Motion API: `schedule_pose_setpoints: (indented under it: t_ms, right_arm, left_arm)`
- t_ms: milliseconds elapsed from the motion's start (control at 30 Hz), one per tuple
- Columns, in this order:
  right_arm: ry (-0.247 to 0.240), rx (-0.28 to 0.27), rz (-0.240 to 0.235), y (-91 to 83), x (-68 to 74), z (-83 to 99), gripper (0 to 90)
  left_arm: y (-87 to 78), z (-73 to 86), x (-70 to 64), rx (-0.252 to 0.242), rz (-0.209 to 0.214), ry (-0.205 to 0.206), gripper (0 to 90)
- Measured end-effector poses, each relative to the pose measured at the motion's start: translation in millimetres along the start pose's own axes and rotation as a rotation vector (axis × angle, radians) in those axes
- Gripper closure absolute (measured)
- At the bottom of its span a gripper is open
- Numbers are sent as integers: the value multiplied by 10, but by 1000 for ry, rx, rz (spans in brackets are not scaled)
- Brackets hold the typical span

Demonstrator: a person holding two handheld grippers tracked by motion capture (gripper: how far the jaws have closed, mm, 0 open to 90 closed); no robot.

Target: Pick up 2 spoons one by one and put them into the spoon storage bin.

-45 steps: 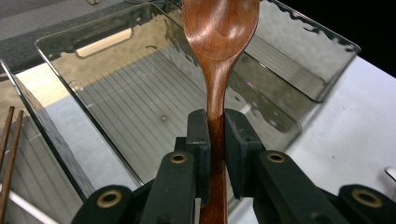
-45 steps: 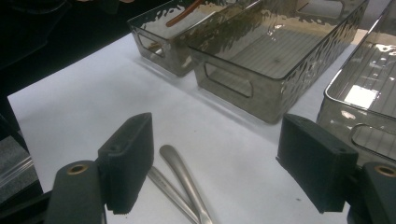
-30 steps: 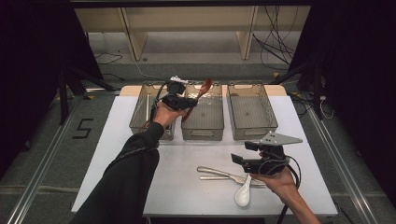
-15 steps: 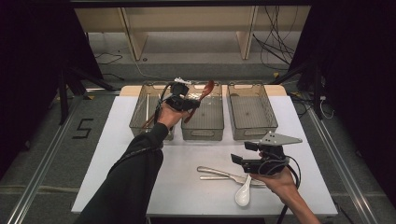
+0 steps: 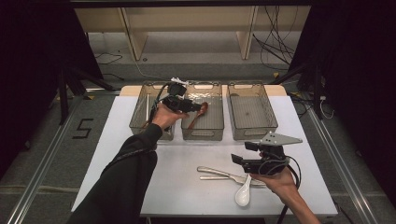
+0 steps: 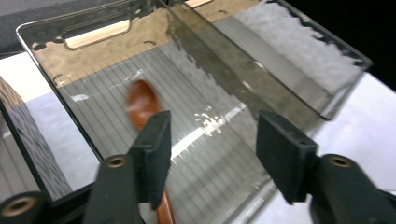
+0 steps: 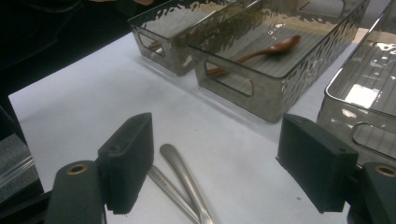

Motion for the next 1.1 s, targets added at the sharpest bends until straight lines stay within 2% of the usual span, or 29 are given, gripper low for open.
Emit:
schedule_pose_setpoints:
  t_ms: [133, 233, 433, 567, 667, 733, 933, 1100]
  right_arm:
    - [-2, 1, 2, 2, 3, -1, 278]
    - [-2, 5, 5, 5, 2, 1, 278]
    - [1, 18, 7, 18, -5, 7, 278]
    - [2, 31, 8, 40, -13, 17, 278]
    - [-4, 52, 12, 60, -22, 36, 278]
    - [-7, 66, 21, 63, -36, 49, 278]
    - [14, 124, 54, 81, -132, 125, 278]
    - [41, 168, 65, 97, -201, 181, 278]
  left_arm:
    - [-213, 66, -52, -12, 32, 19, 376]
    - [-386, 145, -80, -42, 65, 18, 334]
    - [-660, 433, -88, -77, 95, 24, 285]
    - [-796, 671, -45, -109, 88, 21, 265]
    - [-872, 817, -14, -113, 71, 33, 255]
    - [-915, 897, -6, -119, 74, 26, 254]
    - [-1031, 1187, -12, -119, 52, 45, 242]
    - [-1103, 1341, -3, -127, 45, 53, 234]
Point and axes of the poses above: each handheld gripper's, and its own axes: y roughly forward along the jaws, z roughly out of its underside, x roughly to its left, the point moved 3 cm from there along y, roughly forward along the jaws, and after that the axes turned 13 degrees about -y, right-handed, at the moved point
